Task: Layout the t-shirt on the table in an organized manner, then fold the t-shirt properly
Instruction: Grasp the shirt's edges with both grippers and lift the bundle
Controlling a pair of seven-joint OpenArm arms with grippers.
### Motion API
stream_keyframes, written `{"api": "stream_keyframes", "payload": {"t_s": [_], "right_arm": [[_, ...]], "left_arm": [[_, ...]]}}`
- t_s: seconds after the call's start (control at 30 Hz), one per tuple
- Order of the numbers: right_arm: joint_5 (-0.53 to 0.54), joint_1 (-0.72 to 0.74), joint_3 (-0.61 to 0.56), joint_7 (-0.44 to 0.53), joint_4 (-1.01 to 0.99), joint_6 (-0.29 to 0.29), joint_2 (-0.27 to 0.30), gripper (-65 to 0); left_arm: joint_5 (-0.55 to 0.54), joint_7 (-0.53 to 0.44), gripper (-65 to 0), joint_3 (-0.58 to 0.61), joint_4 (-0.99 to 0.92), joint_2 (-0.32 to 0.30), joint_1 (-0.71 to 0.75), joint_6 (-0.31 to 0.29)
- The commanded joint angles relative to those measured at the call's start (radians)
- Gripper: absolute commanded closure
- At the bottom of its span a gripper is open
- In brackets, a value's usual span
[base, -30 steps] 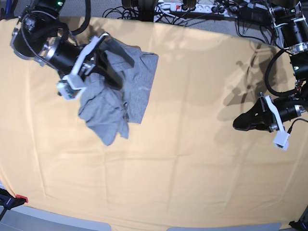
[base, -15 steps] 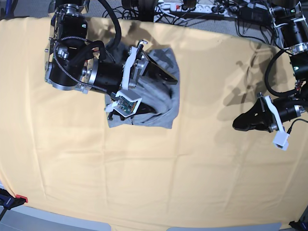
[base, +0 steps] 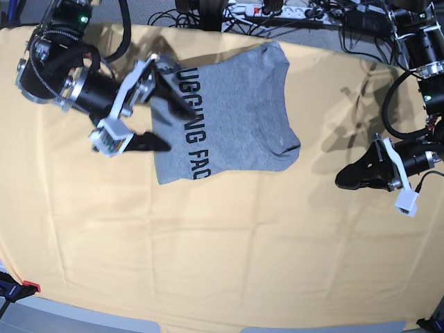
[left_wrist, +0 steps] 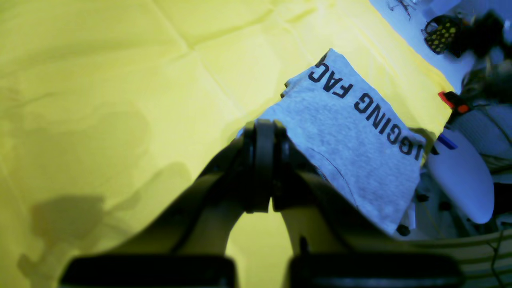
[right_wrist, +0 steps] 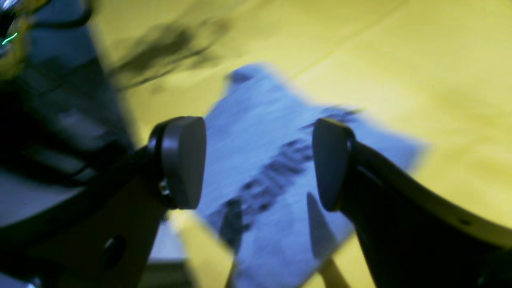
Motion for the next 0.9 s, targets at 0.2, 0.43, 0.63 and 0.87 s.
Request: {"api": "stream_keyframes", "payload": {"t_s": [0.2,0.43,0.63,0.87], "right_arm": [[-0.163,-0.012,0.001,0.17,0.018,0.005,0.002,-27.9],[-0.329,0.089,-0.023,0.297,-0.055,0.005,0.061,0.0],[-0.356,0.202,-0.121,0.305,-0.274,0.005,0.11,0.0],[-0.436,0.358,-0.242,0.322,-0.495,0.005,0.115,0.0]], "left_arm": [[-0.025,-0.018,0.0,0.008,0.016,-0.019,-0.018,-0.005],[-0.025,-0.018,0.0,0.172,0.034,-0.014,-0.018,-0.005],[-0.025,-0.018,0.0,0.378,0.132,-0.013,-0.018,-0.005],[-0.025,-0.018,0.0,0.586,0.245,0.06,-0.018,-0.005]]}}
